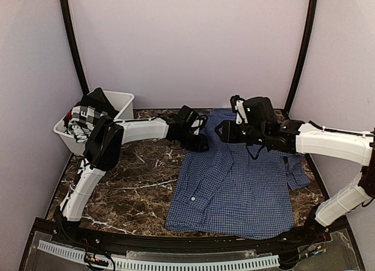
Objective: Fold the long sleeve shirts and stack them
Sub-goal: Adjust the sleeve at the center of the board.
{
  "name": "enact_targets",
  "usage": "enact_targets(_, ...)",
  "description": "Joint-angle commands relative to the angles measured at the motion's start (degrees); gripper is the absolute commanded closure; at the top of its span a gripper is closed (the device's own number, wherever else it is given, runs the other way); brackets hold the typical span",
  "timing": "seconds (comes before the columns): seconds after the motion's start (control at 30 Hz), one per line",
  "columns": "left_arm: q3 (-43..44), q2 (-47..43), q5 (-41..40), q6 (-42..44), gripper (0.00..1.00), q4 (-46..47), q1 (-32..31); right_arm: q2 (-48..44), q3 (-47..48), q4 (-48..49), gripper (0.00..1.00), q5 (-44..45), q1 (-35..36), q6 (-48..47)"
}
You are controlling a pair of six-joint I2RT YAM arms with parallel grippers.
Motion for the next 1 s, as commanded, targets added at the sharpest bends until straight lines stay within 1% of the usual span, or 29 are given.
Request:
enact_targets(0.0, 1.93, -0.08, 0.48, -1.01, 0.59, -1.47, -0.20, -3.57, -0.71, 1.76, 0.50, 1.83, -0.27, -0.42)
enact_targets(0.1, 2.68, -0.13, 1.34, -1.54, 0.62, -1.63, -0.20, -4.80, -1.76, 3.35, 0.50, 2.20, -0.27, -1.52)
enact_targets(0.2, 3.60, -0.38, 2.55, -2.28, 0.74, -1.98, -0.17, -5.43, -1.90, 3.33, 0.50, 3.16, -0.28, -2.02)
enact_targets(0.23, 3.81, -0.48, 2.89, -2.65, 0.76, -1.98, -0.19, -5.47, -1.87, 3.01, 0.50, 3.61, -0.27, -2.01)
enact_targets(0.27, 3.89, -0.77, 3.47, -2.82, 0.79, -1.85, -0.22, -5.53, -1.86, 2.98, 0.50, 3.89, -0.27, -1.98)
enact_targets(0.43, 3.47, -2.49, 4.64, -3.64, 0.90, -1.40, -0.18, -5.39, -1.58, 2.03, 0.50, 4.92, -0.36, -1.96)
enact_targets(0.5, 2.62, -3.29, 4.82, -3.70, 0.93, -1.28, -0.20, -5.24, -1.27, 1.39, 0.50, 5.66, -0.45, -1.67)
enact_targets(0.7, -2.78, -7.60, 2.41, -4.04, 0.98, 0.47, -0.20, -4.93, -1.28, 1.54, 0.49, 5.98, -0.69, -1.57)
enact_targets(0.9, -8.84, -11.48, -2.47, -4.75, 1.00, 1.45, -0.13, -4.44, -1.22, 1.38, 0.49, 5.80, -0.68, -1.18)
enact_targets(0.97, -11.27, -12.71, -3.02, -5.11, 1.00, 3.60, -0.04, -4.24, -1.42, 1.39, 0.48, 5.78, -0.78, -1.13)
